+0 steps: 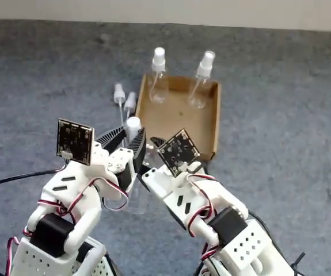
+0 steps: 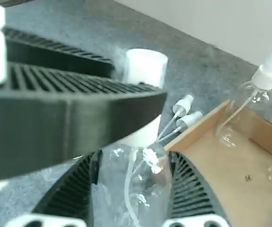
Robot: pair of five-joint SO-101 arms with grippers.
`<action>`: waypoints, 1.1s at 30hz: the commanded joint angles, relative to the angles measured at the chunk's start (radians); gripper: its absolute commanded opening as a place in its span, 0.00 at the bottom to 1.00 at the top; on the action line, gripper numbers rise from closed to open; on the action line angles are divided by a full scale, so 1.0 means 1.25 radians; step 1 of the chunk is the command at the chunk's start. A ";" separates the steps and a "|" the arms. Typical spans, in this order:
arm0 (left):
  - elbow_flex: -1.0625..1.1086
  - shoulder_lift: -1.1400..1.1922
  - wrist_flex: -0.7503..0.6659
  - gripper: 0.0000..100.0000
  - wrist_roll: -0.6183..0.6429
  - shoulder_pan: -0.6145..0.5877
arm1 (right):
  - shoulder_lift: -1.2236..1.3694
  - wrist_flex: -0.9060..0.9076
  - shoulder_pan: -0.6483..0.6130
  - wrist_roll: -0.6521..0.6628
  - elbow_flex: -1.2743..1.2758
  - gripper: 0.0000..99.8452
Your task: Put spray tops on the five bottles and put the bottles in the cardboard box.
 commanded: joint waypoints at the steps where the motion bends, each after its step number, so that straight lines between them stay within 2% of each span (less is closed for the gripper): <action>1: -0.008 0.003 -0.007 0.03 -0.006 0.010 | -0.034 -0.031 0.002 -0.006 -0.017 0.00; 5: -0.047 0.003 0.052 0.17 -0.048 0.010 | -0.033 -0.033 0.042 -0.006 -0.037 0.00; 8: -0.091 0.003 0.109 0.23 -0.076 0.001 | -0.025 -0.033 0.056 -0.004 -0.064 0.00; 14: -0.132 0.003 0.140 0.26 -0.075 -0.123 | 0.126 -0.033 0.106 -0.005 -0.171 0.00; 20: -0.085 0.003 0.135 0.26 -0.086 -0.207 | 0.334 -0.033 0.198 -0.002 -0.400 0.00; 22: -0.031 0.003 0.129 0.26 -0.131 -0.199 | 0.419 -0.026 0.219 -0.007 -0.497 0.00; 25: 0.056 0.003 0.034 0.26 -0.188 -0.137 | 0.538 0.001 0.220 -0.014 -0.619 0.00; 29: 0.117 0.003 -0.072 0.26 -0.200 -0.078 | 0.661 0.126 0.176 -0.102 -0.742 0.00; 33: 0.120 0.003 -0.087 0.32 -0.199 -0.078 | 0.702 0.157 0.129 -0.118 -0.805 0.00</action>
